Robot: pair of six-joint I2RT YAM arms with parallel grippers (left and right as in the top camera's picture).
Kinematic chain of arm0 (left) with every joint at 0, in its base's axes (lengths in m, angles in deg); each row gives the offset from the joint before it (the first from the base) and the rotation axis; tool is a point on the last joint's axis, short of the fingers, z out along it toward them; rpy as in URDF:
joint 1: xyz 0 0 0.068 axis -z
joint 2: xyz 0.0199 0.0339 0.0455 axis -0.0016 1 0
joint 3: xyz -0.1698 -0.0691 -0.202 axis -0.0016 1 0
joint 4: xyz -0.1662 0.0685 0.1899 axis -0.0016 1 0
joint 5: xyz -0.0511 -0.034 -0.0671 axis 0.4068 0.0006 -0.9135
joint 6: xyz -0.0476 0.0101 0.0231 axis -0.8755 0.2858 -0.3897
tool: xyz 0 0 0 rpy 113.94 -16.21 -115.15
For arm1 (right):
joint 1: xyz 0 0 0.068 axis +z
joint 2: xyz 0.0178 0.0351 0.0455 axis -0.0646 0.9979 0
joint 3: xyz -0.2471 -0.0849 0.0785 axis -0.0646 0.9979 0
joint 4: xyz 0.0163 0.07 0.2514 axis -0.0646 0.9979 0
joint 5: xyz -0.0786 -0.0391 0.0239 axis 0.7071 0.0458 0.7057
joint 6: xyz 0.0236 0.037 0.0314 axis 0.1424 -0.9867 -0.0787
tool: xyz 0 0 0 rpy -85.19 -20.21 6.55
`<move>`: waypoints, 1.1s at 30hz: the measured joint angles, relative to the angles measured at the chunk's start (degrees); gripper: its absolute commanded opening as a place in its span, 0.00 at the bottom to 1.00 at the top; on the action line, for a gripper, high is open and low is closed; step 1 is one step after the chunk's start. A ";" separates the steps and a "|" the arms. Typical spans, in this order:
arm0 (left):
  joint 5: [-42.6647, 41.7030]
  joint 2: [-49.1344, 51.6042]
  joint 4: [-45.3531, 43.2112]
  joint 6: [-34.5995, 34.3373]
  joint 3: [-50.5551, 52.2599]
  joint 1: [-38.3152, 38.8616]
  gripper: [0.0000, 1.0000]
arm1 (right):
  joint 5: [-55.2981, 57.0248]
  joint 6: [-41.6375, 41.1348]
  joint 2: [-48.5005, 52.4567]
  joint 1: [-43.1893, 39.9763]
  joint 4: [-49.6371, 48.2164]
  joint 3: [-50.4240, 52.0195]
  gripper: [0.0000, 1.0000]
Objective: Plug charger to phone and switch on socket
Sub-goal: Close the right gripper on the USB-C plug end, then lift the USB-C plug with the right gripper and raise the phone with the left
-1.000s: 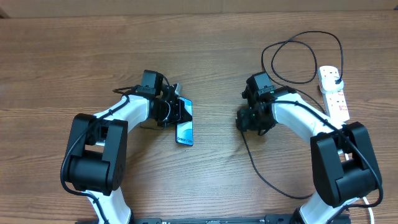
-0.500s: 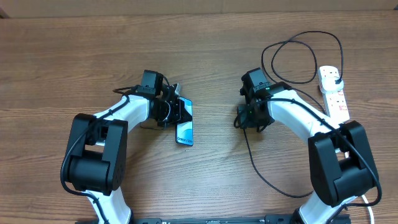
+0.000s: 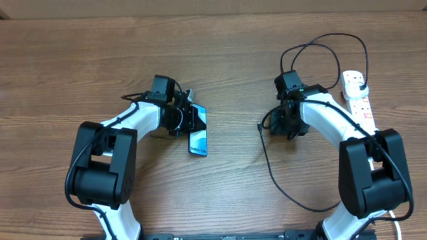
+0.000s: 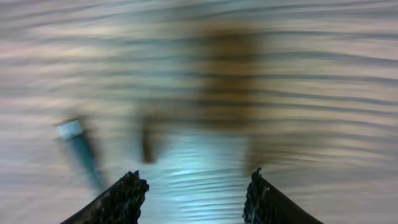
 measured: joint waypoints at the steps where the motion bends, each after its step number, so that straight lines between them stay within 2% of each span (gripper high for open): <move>1: -0.02 0.00 -0.11 0.00 0.00 0.00 0.04 | -2.23 1.14 0.00 0.20 -0.33 0.00 0.56; 9: -0.02 0.00 -0.17 0.00 0.00 0.00 0.04 | -8.15 4.66 0.00 3.04 -2.45 0.00 0.54; 18: 0.00 0.00 -0.17 0.00 0.00 0.00 0.04 | 0.07 2.45 0.00 6.67 -6.99 1.92 0.54; 21: -0.02 0.00 -0.17 0.00 0.00 0.00 0.05 | 4.31 0.07 -0.02 6.58 -7.43 3.54 0.55; 30: 0.00 0.00 -0.20 0.00 0.00 0.00 0.04 | 5.18 -4.24 -0.11 3.63 -7.17 3.61 0.55; 33: 0.00 0.00 -0.20 0.00 0.00 0.00 0.04 | 3.04 -2.86 -0.13 1.53 -8.00 3.80 0.47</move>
